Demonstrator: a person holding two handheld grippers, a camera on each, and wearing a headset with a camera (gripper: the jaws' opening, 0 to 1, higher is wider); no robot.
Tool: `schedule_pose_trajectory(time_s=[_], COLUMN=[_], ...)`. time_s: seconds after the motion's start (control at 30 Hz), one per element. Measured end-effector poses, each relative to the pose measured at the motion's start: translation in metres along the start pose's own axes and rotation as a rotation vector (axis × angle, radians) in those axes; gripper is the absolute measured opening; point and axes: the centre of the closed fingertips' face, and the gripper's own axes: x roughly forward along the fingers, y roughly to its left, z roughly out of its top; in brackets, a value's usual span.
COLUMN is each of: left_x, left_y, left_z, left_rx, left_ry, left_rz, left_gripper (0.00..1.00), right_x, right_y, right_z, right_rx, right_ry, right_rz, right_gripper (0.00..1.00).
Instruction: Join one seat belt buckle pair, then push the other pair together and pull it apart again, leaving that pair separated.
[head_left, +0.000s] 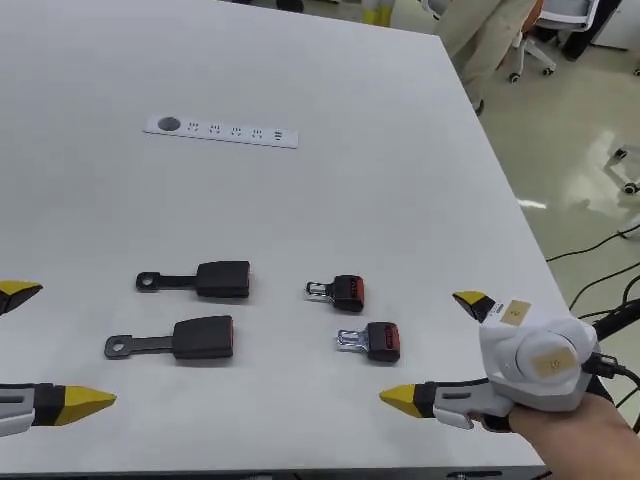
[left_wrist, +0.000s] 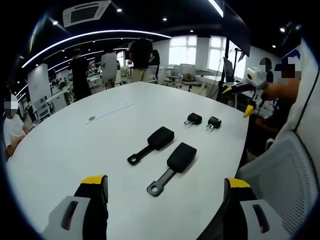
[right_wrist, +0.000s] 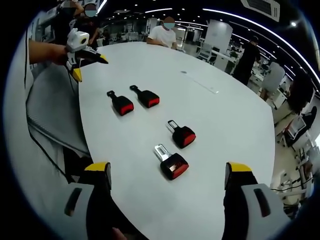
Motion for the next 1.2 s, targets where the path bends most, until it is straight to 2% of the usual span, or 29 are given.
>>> schedule_pose_trajectory(time_s=[0.13,0.33,0.47,0.6,0.77,0.87,0.97,1.03,1.2], left_x=[-0.001,0.001,0.006,0.012,0.02,0.026,0.031,0.038,0.049], left_y=[0.001,0.0,0.003,0.004,0.003,0.003,0.001,0.0,-0.004], left_z=[0.0,-0.001,-0.005,-0.004,-0.003,-0.003,0.003,0.006,0.006], left_rx=[0.005,0.028,0.042,0.05,0.078,0.097,0.122,0.135,0.177], left_ry=[0.003,0.017,0.033,0.031,0.048,0.062,0.061,0.063,0.095], left_rz=[0.001,-0.013,-0.027,-0.044,-0.063,-0.078,-0.082,-0.093,-0.127], left_gripper=[0.95,0.92,0.87,0.84,0.81,0.75,0.63,0.66,0.67], right_x=[0.0,0.002,0.005,0.007,0.012,0.017,0.019,0.022,0.029], right_y=[0.001,0.003,0.002,0.001,0.005,0.002,0.003,0.003,0.003], right_z=[-0.003,-0.004,-0.006,-0.004,-0.004,-0.005,-0.005,-0.005,-0.003], right_rx=[-0.035,-0.054,-0.079,-0.119,-0.147,-0.157,-0.161,-0.174,-0.196], right_ry=[0.026,0.028,0.037,0.03,0.03,0.039,0.053,0.059,0.068], right_rz=[0.011,0.026,0.037,0.051,0.093,0.103,0.122,0.131,0.156], right_gripper=[0.9,0.86,0.82,0.77,0.69,0.69,0.65,0.64,0.61])
